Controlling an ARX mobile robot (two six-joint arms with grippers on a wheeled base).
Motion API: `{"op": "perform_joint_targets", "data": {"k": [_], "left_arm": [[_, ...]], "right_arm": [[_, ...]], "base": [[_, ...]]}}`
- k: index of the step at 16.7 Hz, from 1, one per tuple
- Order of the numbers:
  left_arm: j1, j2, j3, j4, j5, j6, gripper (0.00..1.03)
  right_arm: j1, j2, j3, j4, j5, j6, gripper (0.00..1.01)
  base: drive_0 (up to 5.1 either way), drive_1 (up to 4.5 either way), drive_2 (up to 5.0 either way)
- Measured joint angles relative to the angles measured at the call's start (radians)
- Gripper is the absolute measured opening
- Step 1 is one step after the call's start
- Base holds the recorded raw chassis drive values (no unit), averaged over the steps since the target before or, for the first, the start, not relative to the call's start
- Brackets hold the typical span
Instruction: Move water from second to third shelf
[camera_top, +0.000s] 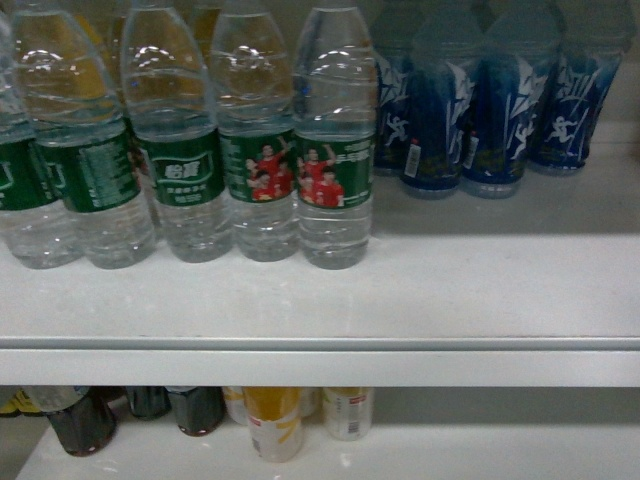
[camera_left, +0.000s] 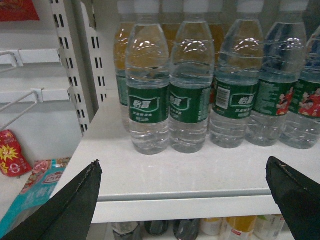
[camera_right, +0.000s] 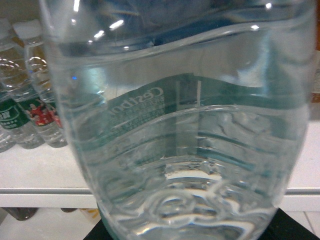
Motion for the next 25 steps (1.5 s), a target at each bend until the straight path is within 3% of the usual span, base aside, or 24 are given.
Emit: {"op": "perform_joint_targets", "data": {"k": [16,19,25], "left_arm": [[0.000,0.000,0.000,0.000,0.001,0.000,0.98],[0.000,0.000,0.000,0.000,-0.005,0.000,0.98],[-0.001,0.000,0.000,0.000,0.001,0.000,0.98]], "right_arm": [[-0.001,-0.002,0.000,-0.002,0.004,0.000,0.39],[0.006,-0.001,0.000,0.007,-0.021,0.000,0.39],[0.000,-0.001,0.000,0.000,0.000,0.000,0.39]], "base": [[-4.9,2.51,2.5],[0.0,0.00,0.0],[0.0,0.00,0.0]]}}
